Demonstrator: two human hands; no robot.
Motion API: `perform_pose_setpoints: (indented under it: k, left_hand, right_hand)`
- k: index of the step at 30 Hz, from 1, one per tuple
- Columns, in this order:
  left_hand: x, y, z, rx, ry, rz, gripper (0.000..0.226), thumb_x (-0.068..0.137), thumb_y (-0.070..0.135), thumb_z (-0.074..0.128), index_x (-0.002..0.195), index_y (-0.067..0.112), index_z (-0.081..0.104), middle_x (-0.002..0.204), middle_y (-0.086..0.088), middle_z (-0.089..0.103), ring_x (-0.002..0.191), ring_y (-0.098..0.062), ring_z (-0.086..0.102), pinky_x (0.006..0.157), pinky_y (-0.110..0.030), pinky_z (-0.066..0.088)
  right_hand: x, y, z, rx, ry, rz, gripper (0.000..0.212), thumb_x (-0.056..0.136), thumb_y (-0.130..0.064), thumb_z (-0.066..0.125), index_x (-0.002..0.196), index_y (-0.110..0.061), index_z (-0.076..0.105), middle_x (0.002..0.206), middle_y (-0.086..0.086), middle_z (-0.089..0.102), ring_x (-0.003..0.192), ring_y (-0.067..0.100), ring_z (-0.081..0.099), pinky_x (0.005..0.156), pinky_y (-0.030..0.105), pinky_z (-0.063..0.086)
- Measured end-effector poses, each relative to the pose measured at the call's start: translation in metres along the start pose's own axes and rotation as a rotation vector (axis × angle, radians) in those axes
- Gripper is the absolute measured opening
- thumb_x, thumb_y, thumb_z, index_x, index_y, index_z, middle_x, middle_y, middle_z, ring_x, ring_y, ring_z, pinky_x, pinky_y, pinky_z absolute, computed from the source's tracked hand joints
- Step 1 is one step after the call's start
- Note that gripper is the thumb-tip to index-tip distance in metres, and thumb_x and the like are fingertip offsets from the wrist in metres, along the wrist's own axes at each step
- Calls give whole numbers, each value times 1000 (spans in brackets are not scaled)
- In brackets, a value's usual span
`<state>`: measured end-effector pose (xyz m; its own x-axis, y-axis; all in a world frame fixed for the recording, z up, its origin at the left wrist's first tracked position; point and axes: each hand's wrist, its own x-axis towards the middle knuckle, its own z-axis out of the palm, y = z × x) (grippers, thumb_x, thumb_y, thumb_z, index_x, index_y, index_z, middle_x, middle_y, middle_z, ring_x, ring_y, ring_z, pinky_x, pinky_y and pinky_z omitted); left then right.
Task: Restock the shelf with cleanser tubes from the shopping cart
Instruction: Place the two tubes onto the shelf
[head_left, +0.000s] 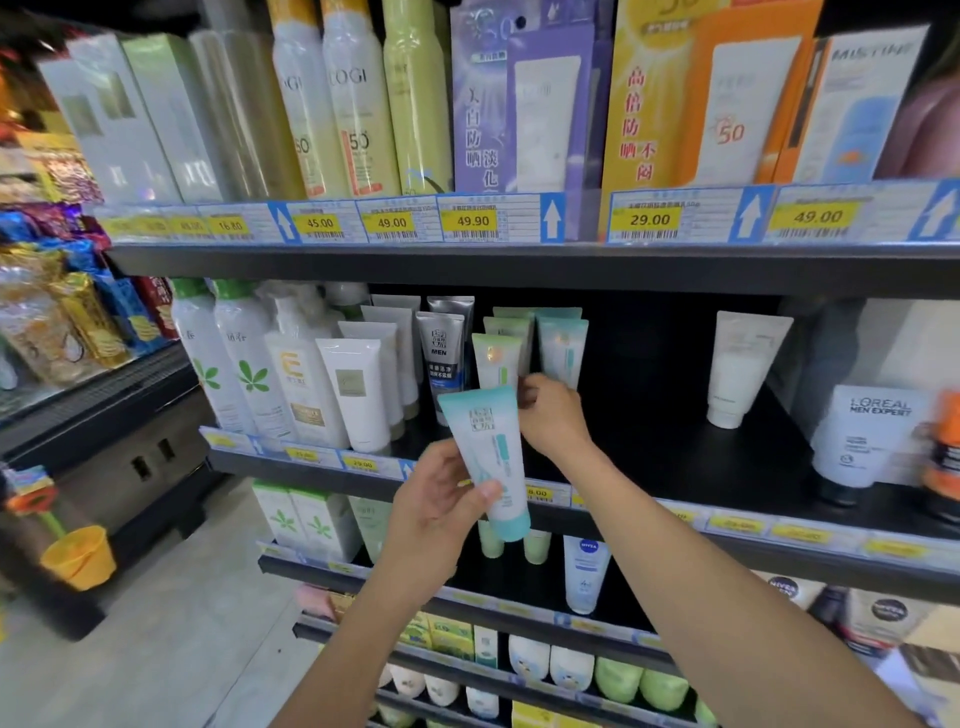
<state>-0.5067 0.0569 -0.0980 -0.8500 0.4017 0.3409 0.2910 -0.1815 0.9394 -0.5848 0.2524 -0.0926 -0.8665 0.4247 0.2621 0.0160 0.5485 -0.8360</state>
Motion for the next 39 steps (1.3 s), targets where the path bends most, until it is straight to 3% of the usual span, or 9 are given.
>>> perform_pose_setpoints:
  k: [3, 5, 7, 18, 22, 26, 29, 36, 39]
  left_hand:
    - [15, 7, 1, 13, 53, 31, 29, 90, 3, 65, 118, 11, 59, 111, 5, 73, 105, -12, 68, 83, -22, 55]
    - [27, 9, 4, 49, 75, 30, 31, 90, 7, 68, 118, 17, 61, 110, 9, 72, 105, -11, 68, 86, -27, 56]
    - [39, 8, 10, 100, 54, 24, 33, 90, 10, 69, 121, 18, 62, 112, 8, 72, 106, -11, 68, 90, -34, 56]
    - [63, -6, 50, 156, -86, 53, 36, 89, 13, 72, 124, 17, 64, 111, 3, 73, 103, -6, 68, 88, -23, 55]
    - [55, -33, 28, 760, -69, 263, 41, 90, 37, 70, 129, 27, 61, 122, 13, 64, 113, 1, 57, 101, -18, 42]
    - [37, -64, 3, 1186, -116, 475, 37, 94, 44, 58, 121, 20, 65, 113, 6, 67, 106, -16, 59, 99, -34, 46]
    - [35, -80, -1, 1207, -85, 593, 33, 96, 37, 58, 120, 15, 63, 107, 2, 64, 99, -22, 58, 95, -36, 46]
    - [34, -86, 0, 1170, -43, 629, 33, 97, 35, 58, 120, 12, 64, 109, -2, 62, 103, -26, 56, 104, -34, 39]
    - [33, -87, 0, 1184, -43, 625, 44, 93, 43, 62, 122, 11, 64, 112, -4, 62, 107, -26, 55, 104, -38, 40]
  right_hand:
    - [-42, -17, -40, 321, 91, -46, 35, 91, -44, 64, 110, -15, 70, 96, -3, 75, 89, 10, 69, 84, 31, 57]
    - [-70, -24, -63, 472, -85, -103, 42, 86, -49, 58, 110, -16, 71, 96, 2, 76, 90, 16, 71, 77, 33, 59]
    - [-84, -26, -73, 420, -181, -145, 44, 80, -44, 64, 113, -17, 70, 101, 0, 76, 93, 15, 71, 74, 30, 59]
    - [-68, -11, -90, 356, -34, -173, 18, 87, -17, 74, 101, -29, 74, 100, -9, 77, 93, 11, 72, 86, 37, 59]
    - [-49, -4, -94, 389, 92, -128, 19, 87, -14, 74, 94, -32, 72, 95, -10, 76, 92, 7, 72, 86, 33, 58]
    - [-21, 5, -88, 276, 158, -64, 19, 87, -17, 74, 105, -23, 72, 101, -11, 73, 89, -1, 67, 81, 22, 55]
    - [-7, 9, -74, 154, 151, -61, 24, 86, -19, 76, 109, -15, 73, 100, -7, 72, 84, -6, 62, 70, 10, 47]
    - [-1, 21, -54, 39, 158, -78, 30, 86, -21, 75, 115, -12, 72, 108, 0, 74, 94, 8, 65, 73, 11, 48]
    - [0, 22, -52, 39, 140, -63, 32, 87, -21, 74, 118, -12, 70, 113, 1, 73, 102, 12, 67, 83, 21, 52]
